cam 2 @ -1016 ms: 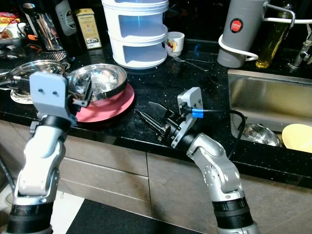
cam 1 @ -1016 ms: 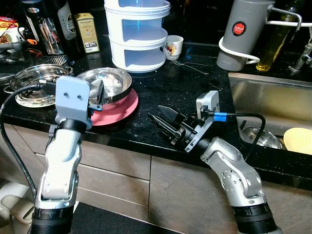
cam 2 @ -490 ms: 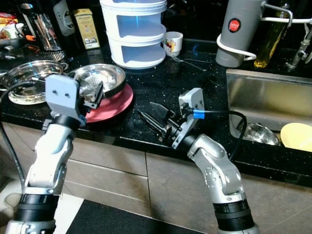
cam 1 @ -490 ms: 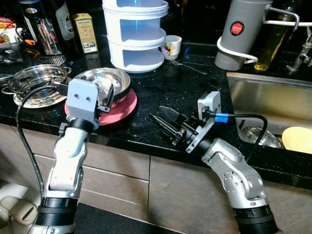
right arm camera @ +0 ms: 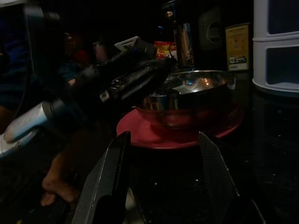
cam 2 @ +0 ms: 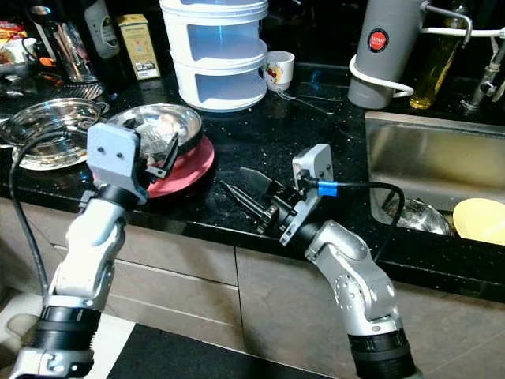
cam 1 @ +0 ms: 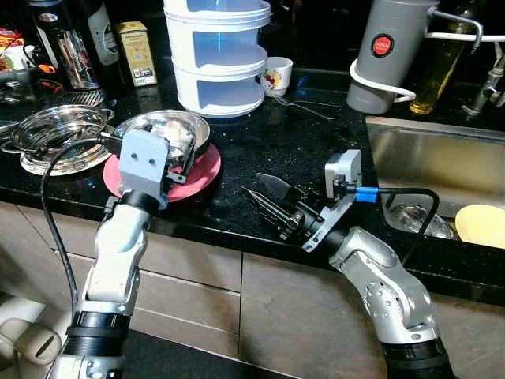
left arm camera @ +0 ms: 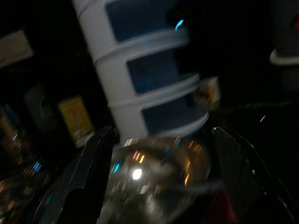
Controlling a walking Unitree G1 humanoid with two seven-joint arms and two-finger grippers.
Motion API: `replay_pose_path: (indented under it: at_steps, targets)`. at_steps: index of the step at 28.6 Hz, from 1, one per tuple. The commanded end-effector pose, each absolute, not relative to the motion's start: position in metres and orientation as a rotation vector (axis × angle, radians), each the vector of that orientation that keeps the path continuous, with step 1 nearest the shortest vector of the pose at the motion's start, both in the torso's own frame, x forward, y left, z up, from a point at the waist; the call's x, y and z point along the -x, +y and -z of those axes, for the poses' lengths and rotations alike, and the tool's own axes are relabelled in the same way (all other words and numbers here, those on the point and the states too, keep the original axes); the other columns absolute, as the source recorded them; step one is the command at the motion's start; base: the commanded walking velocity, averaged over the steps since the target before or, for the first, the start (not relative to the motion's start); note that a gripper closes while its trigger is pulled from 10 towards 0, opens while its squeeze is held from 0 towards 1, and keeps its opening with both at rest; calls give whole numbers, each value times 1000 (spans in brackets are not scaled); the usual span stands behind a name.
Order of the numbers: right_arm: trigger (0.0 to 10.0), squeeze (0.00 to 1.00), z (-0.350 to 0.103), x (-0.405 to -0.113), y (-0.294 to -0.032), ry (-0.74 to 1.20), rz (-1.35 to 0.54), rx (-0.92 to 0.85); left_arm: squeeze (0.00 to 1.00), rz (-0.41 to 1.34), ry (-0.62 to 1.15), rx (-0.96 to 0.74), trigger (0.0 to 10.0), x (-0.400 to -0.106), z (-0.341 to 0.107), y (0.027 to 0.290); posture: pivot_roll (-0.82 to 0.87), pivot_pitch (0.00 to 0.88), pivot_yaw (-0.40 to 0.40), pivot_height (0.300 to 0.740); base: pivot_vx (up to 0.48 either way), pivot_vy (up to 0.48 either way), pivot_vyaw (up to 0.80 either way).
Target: Kitchen organization
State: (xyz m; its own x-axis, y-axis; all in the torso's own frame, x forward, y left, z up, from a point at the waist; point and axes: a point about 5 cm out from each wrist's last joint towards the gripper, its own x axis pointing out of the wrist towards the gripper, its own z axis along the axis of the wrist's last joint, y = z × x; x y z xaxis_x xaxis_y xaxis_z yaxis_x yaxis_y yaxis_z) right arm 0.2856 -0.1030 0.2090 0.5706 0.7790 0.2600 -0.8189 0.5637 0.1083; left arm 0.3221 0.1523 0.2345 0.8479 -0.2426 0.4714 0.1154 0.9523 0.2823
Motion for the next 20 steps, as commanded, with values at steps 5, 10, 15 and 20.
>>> replay_pose_path:
  at_steps: [5, 10, 15, 20]
  targets:
    - [10000, 0, -212, -283, -103, -203, -962, -233, 0, 250, -570, -243, 10000, -320, -241, 141, -20, 47, 2, 740, 0, 0, 0]
    - [10000, 0, -213, -282, -103, -202, -964, -235, 0, 238, -546, -259, 10000, -324, -235, 141, -26, 45, 5, 740, 0, 0, 0]
    - [10000, 0, -213, -282, -104, -203, -963, -231, 0, 228, -531, -270, 10000, -326, -232, 143, -28, 41, 8, 740, 0, 0, 0]
    - [10000, 0, -214, -282, -103, -206, -965, -228, 0, 242, -512, -306, 10000, -330, -227, 143, -30, 35, 10, 740, 0, 0, 0]
